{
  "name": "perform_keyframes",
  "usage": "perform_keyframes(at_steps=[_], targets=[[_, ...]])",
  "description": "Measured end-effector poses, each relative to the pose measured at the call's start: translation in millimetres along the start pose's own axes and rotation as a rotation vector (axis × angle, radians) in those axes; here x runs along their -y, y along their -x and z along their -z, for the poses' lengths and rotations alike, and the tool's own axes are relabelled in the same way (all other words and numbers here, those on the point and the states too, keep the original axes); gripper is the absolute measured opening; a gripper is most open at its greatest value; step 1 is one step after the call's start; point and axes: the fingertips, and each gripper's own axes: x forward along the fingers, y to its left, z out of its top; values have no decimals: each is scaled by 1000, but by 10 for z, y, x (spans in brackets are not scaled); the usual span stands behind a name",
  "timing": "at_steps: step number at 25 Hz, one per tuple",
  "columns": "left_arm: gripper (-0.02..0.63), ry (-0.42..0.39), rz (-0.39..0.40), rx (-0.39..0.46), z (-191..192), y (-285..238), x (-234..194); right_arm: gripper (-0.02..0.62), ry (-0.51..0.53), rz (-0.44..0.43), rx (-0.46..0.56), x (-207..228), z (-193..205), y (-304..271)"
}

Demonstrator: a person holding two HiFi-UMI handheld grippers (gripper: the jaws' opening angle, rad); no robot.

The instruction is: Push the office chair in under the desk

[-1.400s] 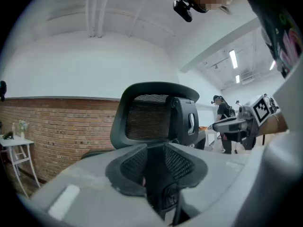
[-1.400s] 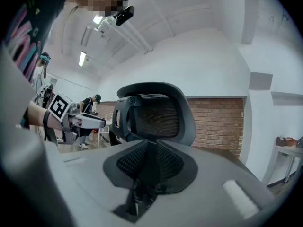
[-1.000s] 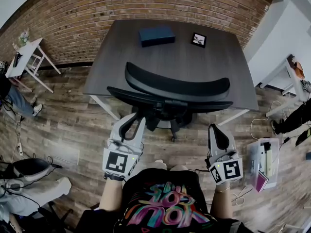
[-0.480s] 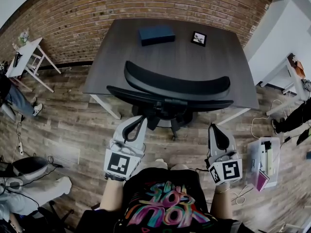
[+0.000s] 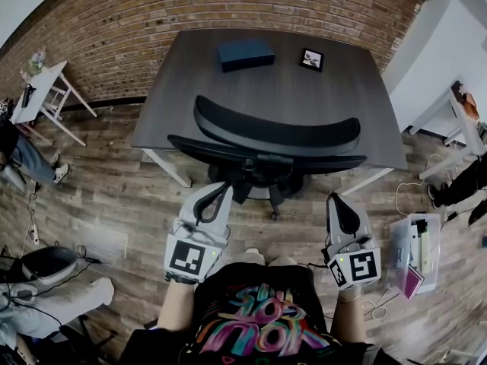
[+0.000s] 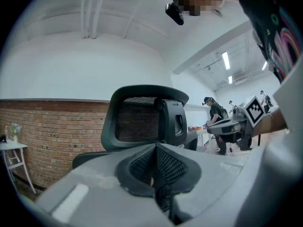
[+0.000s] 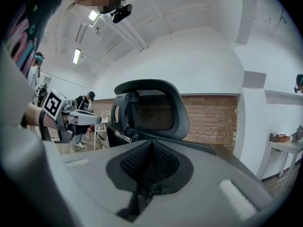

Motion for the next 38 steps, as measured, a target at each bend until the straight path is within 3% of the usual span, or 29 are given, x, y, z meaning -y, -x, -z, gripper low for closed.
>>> perform_keyframes(at_steps=[38], targets=[[2, 8, -50, 9, -20, 51, -178, 0, 8, -15, -3, -53, -38, 4]])
